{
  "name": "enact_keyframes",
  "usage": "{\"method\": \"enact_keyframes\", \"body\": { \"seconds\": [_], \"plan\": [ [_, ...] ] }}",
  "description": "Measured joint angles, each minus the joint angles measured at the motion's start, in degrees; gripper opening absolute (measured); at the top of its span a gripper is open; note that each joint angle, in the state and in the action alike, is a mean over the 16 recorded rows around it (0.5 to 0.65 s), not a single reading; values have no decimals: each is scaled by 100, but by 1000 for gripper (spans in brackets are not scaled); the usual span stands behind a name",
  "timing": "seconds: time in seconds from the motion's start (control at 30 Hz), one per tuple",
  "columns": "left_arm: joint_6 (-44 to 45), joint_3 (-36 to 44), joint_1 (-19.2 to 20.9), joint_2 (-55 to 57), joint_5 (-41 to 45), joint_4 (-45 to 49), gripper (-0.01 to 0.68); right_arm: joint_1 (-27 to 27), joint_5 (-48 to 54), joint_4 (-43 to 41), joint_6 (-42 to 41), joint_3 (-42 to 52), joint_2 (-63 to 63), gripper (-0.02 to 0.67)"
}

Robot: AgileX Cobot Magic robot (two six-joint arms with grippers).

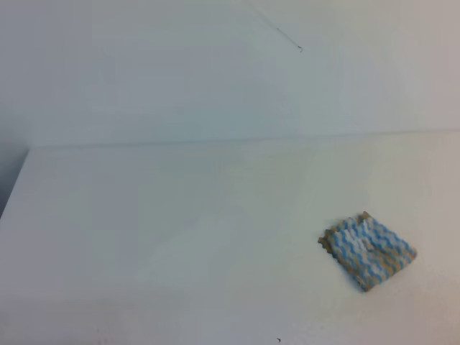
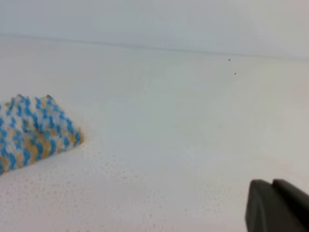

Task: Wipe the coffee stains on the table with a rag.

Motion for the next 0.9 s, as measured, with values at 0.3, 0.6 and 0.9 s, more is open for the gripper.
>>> {"method": "enact_keyframes", "body": {
  "seconds": [0.3, 0.6, 0.9],
  "plan": [
    [0, 0, 0, 0, 0, 0, 0, 0, 0, -1, 5, 0, 0, -3],
    [0, 0, 0, 0, 0, 0, 0, 0, 0, -2, 6, 0, 0, -3],
    [0, 0, 0, 0, 0, 0, 0, 0, 0, -2, 6, 0, 0, -3]
  ]
}}
